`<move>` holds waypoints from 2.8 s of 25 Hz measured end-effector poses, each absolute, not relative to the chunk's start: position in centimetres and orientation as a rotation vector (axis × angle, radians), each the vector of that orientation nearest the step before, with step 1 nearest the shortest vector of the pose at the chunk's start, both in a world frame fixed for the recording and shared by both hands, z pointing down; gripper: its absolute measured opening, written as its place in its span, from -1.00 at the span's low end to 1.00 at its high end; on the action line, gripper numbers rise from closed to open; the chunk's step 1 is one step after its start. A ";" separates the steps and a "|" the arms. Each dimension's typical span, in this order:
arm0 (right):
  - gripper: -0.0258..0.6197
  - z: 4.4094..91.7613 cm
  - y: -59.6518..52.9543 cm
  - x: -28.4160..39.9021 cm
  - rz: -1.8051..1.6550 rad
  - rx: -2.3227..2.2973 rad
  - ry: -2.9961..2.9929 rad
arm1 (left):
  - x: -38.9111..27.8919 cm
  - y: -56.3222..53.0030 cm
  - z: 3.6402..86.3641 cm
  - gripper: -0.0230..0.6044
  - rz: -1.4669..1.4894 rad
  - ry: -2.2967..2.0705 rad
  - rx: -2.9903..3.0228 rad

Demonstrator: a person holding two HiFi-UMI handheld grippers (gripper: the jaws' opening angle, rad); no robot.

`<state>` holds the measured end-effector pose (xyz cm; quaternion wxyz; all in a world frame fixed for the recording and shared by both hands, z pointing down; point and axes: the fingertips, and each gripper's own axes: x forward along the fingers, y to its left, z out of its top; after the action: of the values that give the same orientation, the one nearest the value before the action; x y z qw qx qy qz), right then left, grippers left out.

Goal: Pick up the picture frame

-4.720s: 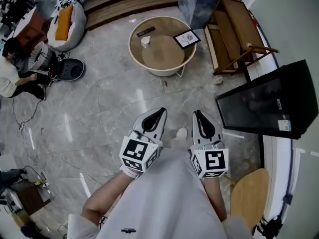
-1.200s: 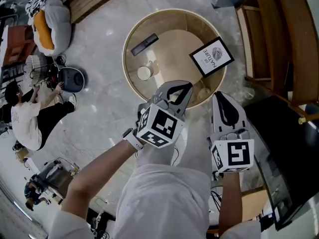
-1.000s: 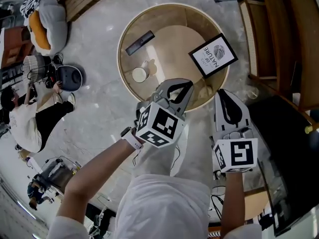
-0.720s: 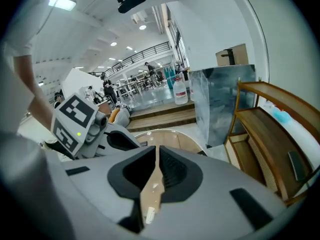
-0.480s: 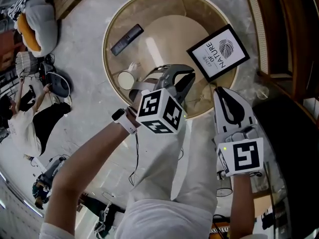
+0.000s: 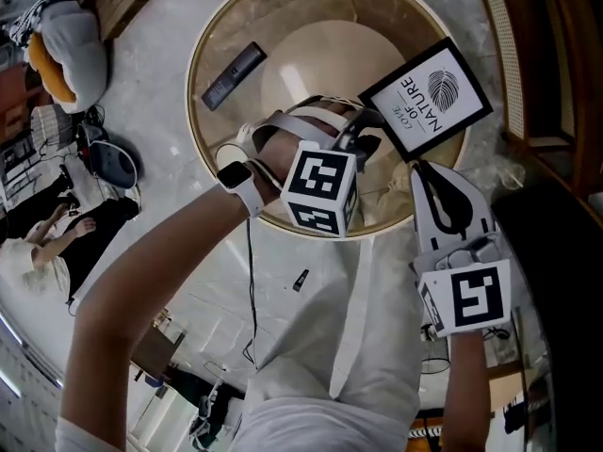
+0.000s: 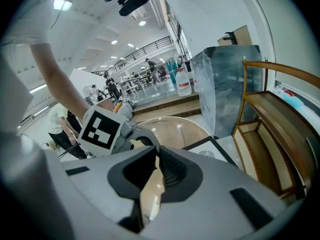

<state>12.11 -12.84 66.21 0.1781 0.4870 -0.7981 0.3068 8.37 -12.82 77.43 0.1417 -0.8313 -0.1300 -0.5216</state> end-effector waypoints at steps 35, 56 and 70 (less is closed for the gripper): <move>-0.86 69.3 -11.6 12.7 0.945 1.410 -2.197 | 8.1 -13.7 84.0 -0.67 -1.413 -0.764 -1.816; -0.86 60.9 -8.3 13.4 0.869 1.525 -2.202 | 9.5 -8.9 75.5 -0.72 -1.688 -0.269 -2.709; -0.86 48.7 -6.6 12.2 0.803 1.606 -2.229 | 8.5 -9.5 57.7 -0.72 -1.398 0.322 -3.440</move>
<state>12.19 -6.56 48.70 0.1392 0.5556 -0.7712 0.2779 8.47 -9.47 57.68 -0.2883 -0.8838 0.0827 -0.3591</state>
